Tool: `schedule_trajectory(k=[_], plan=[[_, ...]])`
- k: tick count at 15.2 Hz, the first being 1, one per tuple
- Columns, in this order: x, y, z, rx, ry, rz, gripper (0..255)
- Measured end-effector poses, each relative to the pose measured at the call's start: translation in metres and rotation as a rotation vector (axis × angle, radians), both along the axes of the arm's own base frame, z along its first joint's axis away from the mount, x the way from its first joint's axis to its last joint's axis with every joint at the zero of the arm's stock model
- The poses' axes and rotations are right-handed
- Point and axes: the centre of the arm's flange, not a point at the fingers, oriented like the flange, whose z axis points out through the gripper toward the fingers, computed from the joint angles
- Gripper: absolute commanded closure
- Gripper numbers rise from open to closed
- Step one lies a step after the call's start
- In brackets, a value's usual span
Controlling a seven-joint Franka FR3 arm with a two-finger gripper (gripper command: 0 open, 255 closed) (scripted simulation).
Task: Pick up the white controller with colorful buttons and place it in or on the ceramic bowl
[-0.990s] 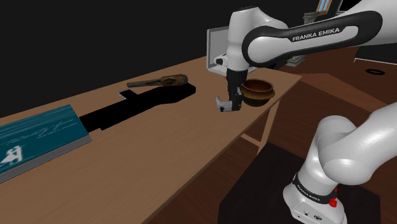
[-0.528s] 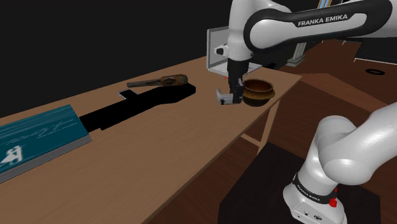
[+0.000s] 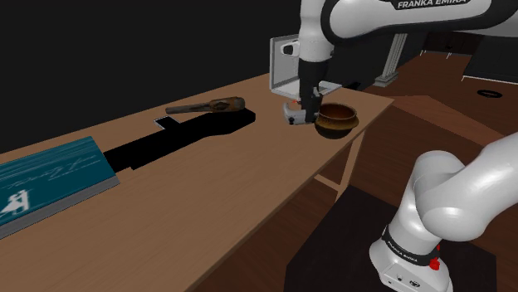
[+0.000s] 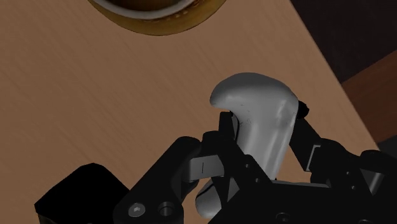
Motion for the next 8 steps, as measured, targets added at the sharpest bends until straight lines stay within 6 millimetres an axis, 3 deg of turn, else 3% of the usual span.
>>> schedule_trajectory(k=[8], plan=[[0.001, 0.001, 0.042, 0.0, 0.0, 0.0, 255]])
